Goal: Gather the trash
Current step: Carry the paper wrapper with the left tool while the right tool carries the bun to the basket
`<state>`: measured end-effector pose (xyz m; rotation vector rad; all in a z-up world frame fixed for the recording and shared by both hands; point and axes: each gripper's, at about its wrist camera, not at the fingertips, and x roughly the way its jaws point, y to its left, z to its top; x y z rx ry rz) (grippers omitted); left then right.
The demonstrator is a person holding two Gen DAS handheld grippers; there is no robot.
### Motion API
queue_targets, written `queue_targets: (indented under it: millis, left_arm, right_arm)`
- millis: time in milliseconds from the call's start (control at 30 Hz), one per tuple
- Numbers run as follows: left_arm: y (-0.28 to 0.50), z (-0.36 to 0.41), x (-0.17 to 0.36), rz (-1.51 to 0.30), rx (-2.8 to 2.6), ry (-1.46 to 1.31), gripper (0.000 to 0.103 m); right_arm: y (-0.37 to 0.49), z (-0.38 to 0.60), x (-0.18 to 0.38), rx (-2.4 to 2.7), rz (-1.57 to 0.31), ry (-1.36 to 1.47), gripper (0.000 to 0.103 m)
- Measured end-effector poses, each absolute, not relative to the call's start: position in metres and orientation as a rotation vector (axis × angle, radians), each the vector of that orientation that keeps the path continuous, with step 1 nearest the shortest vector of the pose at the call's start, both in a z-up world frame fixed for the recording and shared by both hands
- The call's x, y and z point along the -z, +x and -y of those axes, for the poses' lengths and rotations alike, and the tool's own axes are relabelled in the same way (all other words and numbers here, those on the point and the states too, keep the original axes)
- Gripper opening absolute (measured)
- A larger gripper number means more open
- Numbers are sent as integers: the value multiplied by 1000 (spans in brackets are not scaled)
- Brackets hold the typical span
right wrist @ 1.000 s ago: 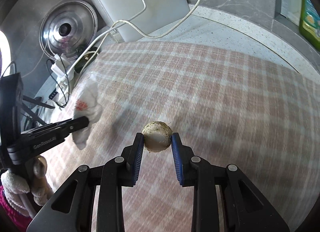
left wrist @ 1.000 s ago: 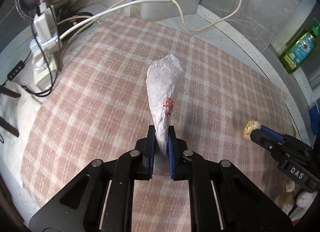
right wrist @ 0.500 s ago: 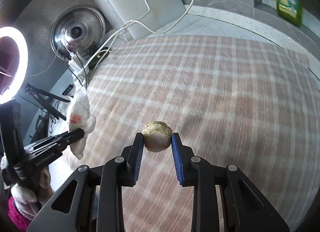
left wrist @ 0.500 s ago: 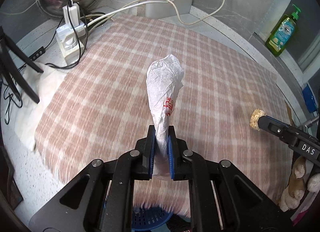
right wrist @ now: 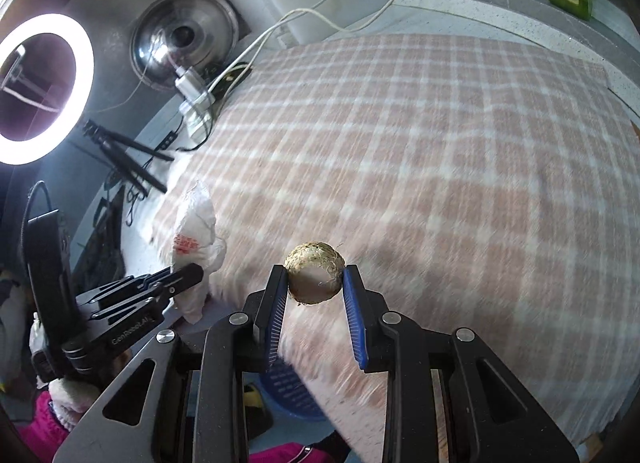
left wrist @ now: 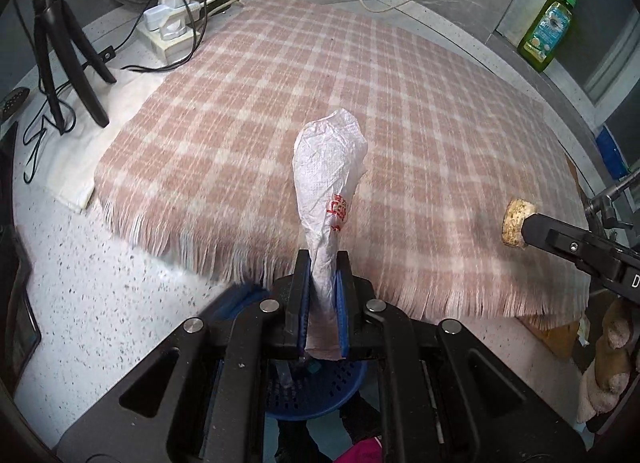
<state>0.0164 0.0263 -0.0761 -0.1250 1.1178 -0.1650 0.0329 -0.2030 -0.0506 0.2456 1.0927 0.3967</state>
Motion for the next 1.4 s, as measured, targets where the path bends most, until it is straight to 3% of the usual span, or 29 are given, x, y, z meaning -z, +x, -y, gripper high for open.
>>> queue_targets:
  millis: [600, 1400]
  left_arm:
    - [-44, -63, 143, -1271, 146, -153, 9]
    - [-50, -64, 234, -1451, 91, -124, 10]
  right_arm:
    - [-25, 127, 88, -502, -1197, 137, 26]
    - [-40, 98, 169, -449, -1334, -8, 26]
